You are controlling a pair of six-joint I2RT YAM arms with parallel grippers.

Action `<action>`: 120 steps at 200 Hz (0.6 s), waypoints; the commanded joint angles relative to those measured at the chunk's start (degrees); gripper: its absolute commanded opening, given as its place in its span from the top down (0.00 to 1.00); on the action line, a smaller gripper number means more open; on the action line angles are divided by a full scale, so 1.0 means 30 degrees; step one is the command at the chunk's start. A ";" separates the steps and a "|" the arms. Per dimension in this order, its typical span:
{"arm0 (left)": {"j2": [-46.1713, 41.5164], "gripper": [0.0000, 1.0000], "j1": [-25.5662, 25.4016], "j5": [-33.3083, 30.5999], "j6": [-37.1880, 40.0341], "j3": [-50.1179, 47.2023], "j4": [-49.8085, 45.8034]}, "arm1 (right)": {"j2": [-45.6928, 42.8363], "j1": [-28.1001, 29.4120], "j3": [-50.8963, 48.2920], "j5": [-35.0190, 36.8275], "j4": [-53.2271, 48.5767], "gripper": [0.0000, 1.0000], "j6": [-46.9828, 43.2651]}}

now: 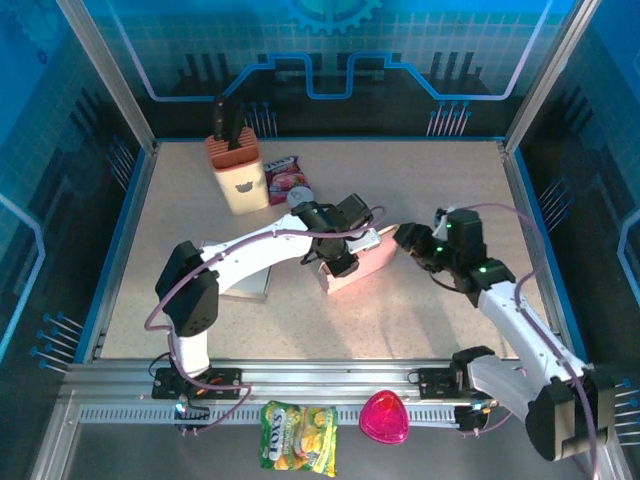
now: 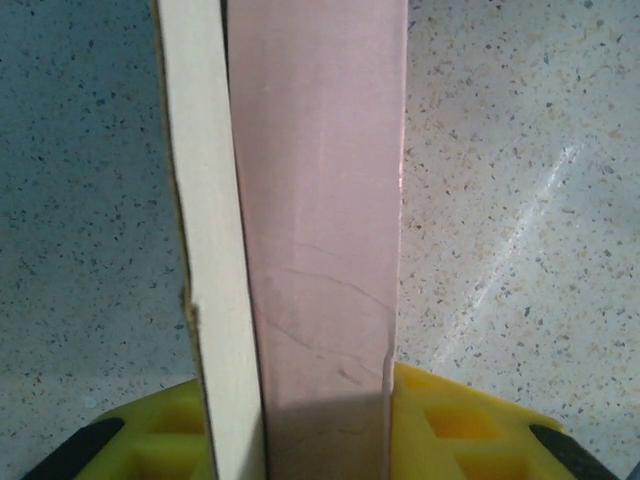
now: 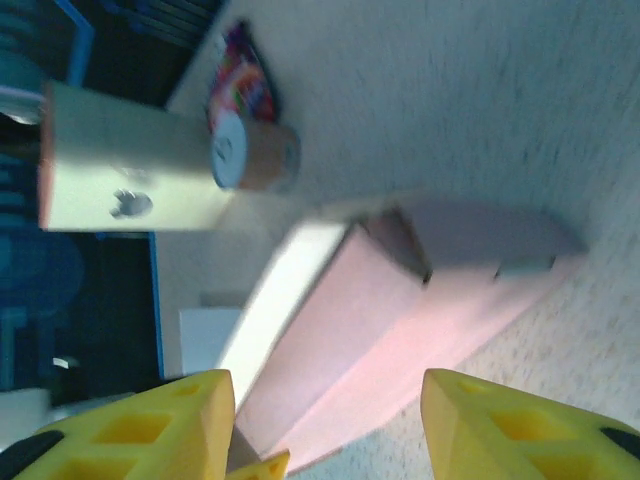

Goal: Fold the paper box

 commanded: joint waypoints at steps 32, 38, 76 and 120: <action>-0.0842 0.69 0.0282 0.1747 0.1554 -0.0356 -0.0215 | 0.1137 -0.3453 0.1126 -0.4492 0.0347 0.46 -0.6957; -0.0879 0.69 0.0282 0.1867 0.1711 -0.0378 -0.0368 | 0.1440 -0.3438 0.1264 -0.4676 0.0303 0.45 -0.7394; -0.1434 0.69 0.0291 0.2559 0.2851 -0.1026 -0.0882 | 0.1671 -0.3095 0.1363 -0.4699 -0.0235 0.43 -0.9646; -0.1229 0.67 0.0263 0.2733 0.3171 -0.0842 -0.1299 | 0.2840 -0.2477 0.1542 -0.4915 -0.0650 0.41 -1.0394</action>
